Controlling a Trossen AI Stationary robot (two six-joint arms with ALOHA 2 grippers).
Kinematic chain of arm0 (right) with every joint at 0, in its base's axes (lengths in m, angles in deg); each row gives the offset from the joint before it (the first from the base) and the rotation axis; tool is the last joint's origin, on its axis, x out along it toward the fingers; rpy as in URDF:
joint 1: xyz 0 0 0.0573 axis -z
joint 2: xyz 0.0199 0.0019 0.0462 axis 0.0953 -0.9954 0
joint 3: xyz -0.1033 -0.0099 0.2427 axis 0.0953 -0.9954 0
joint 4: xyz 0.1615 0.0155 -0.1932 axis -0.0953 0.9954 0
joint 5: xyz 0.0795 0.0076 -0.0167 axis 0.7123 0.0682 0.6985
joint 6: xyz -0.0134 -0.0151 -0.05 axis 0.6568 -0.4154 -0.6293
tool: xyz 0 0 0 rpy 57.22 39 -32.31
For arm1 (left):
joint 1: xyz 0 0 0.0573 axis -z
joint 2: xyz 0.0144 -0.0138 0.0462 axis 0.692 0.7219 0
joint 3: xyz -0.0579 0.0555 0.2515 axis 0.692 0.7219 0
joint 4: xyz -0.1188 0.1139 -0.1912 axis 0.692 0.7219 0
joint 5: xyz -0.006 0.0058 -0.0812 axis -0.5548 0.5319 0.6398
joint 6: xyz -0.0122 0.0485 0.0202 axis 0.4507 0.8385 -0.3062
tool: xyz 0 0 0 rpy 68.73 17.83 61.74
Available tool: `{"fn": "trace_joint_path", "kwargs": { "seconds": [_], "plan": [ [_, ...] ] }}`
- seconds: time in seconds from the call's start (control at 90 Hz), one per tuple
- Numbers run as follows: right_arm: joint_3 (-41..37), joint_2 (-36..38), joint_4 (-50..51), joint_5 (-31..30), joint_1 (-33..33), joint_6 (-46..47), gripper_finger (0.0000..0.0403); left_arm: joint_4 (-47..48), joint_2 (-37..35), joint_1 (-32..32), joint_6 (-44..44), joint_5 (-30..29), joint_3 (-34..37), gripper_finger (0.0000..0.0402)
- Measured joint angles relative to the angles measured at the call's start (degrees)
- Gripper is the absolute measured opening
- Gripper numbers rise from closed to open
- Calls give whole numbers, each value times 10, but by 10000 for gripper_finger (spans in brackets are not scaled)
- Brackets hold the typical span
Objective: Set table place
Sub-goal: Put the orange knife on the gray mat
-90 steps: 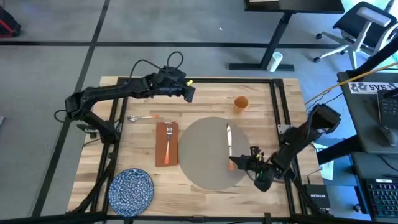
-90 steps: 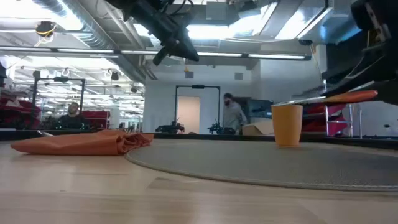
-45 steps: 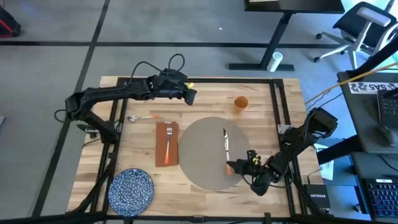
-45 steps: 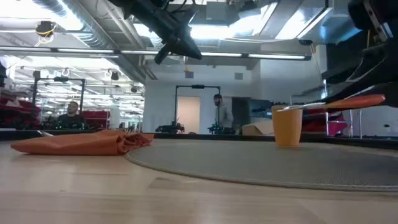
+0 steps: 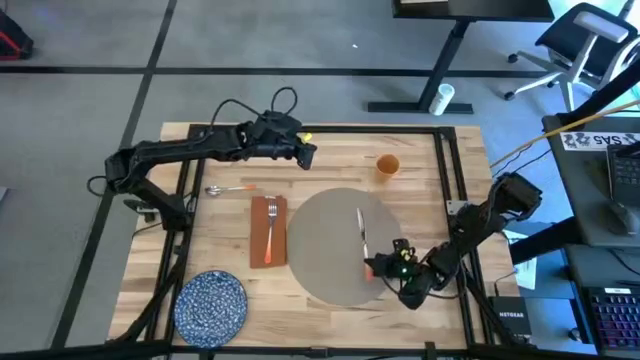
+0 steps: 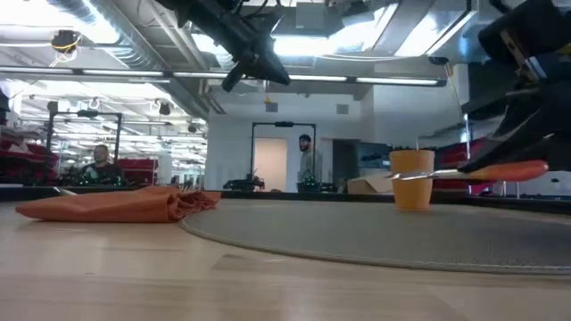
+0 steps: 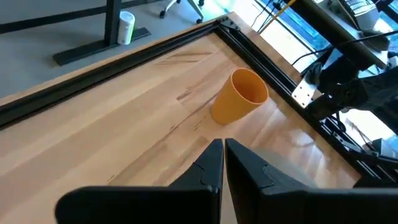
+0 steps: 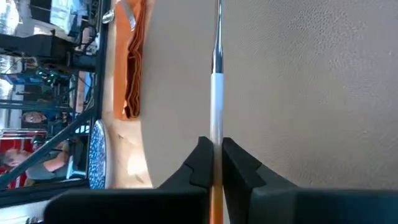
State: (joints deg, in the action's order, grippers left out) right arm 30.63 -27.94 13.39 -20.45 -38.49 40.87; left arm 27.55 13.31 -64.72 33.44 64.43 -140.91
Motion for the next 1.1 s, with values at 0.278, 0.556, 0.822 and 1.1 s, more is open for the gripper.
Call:
{"fn": "trace_joint_path", "kwargs": {
  "seconds": [0.278, 0.556, 0.822, 1.1],
  "plan": [
    [0, 0, 33, 20, 17, 0, 0, 0, 0, 0, 0, 5, 0, 0],
    [0, 25, 78, 46, 16, -3, 0, 0, 0, 0, 0, 6, 0, 0],
    [0, 47, 148, 86, 16, -7, 0, 0, 0, 0, 0, 6, 0, 0],
    [0, 47, 153, 97, 16, -10, 0, 0, 0, 0, 0, 6, 0, 0]
  ]
}}
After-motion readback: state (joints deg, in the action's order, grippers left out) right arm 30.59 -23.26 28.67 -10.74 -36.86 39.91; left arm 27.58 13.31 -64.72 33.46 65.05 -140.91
